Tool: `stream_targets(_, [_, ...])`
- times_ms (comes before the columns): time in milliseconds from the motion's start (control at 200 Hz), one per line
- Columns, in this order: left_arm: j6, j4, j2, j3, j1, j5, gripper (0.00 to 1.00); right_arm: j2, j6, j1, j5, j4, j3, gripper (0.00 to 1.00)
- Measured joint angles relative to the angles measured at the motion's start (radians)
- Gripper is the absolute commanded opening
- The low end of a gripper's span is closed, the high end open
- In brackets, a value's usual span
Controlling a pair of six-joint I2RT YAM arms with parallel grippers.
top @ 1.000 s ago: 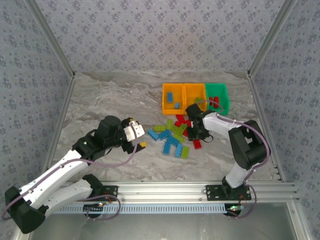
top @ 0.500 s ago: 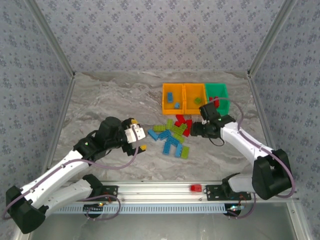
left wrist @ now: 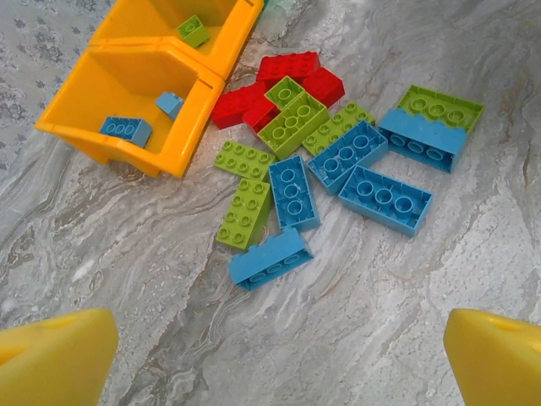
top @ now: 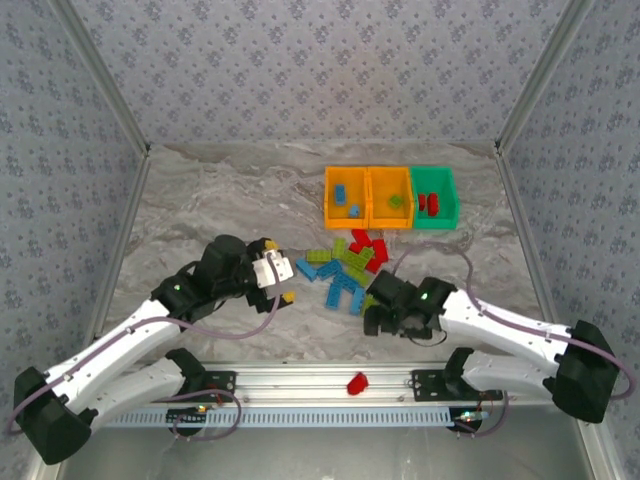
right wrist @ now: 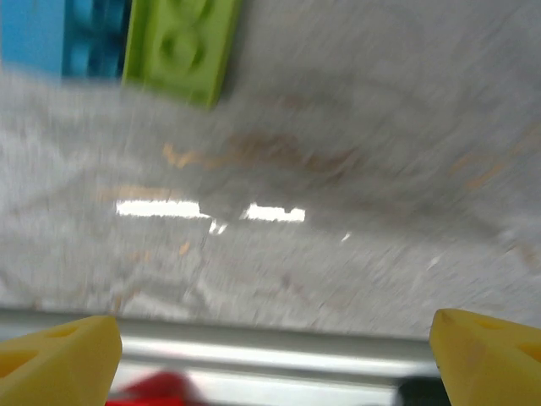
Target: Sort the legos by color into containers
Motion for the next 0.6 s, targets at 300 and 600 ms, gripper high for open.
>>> stream_targets(300, [0.0,0.0,0.0,-0.001,-0.023,-0.005,0.99,0.169,0.145,0.227,-0.077,0.189,-0.02,1.0])
stream_targets(600, [0.004,-0.001,0.0,-0.001,-0.05,-0.016,0.99,0.324,0.22,0.381,-0.013,0.205,0.026,0.86])
